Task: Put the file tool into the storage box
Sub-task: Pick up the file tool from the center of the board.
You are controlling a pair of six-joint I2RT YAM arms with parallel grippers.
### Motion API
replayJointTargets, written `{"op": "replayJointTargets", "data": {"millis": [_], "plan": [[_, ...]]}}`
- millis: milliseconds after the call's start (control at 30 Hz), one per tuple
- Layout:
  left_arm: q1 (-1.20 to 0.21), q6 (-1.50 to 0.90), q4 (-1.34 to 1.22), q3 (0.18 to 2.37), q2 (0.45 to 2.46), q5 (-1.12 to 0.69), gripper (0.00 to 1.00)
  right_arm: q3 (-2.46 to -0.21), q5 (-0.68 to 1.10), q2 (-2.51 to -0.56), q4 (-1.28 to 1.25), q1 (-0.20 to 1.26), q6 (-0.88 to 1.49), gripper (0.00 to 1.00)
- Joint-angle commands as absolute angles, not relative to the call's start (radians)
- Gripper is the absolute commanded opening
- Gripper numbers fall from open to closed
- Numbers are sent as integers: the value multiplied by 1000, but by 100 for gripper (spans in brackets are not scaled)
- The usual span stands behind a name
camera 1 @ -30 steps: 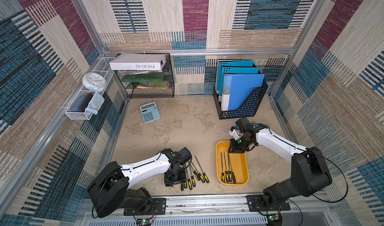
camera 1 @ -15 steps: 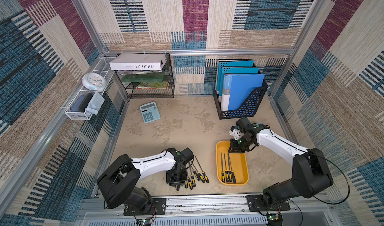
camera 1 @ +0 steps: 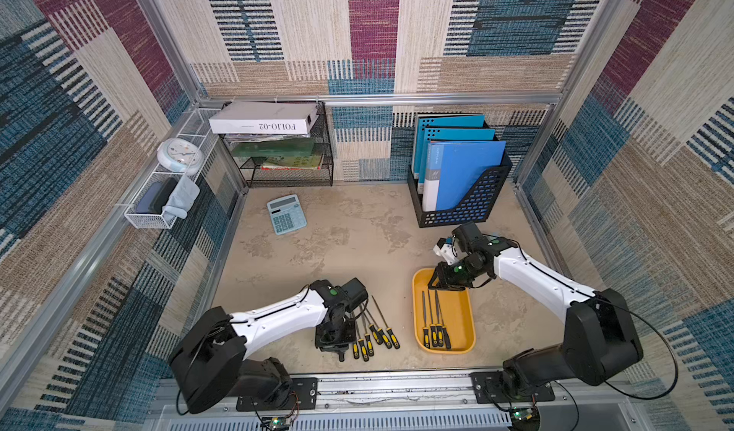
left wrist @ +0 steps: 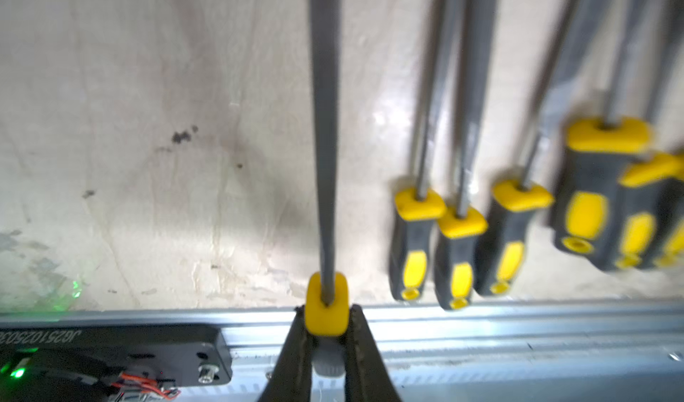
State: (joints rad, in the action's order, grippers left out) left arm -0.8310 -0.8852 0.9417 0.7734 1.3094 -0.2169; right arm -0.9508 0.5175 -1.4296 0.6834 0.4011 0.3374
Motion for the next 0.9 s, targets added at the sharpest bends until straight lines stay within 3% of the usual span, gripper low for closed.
{"op": "replayJointTargets", "data": {"millis": [0,233,867], "plan": [[-830,-807,942,803,1206,-271,5,-921,760,-1399,521,407,411,41],[-833,-781,712,877,1174,-555,6,-867,958,-1347,209,460,625,47],[-836,-742,673,973,1274,-621,3,-845,927,-1378,81,621,739,42]]}}
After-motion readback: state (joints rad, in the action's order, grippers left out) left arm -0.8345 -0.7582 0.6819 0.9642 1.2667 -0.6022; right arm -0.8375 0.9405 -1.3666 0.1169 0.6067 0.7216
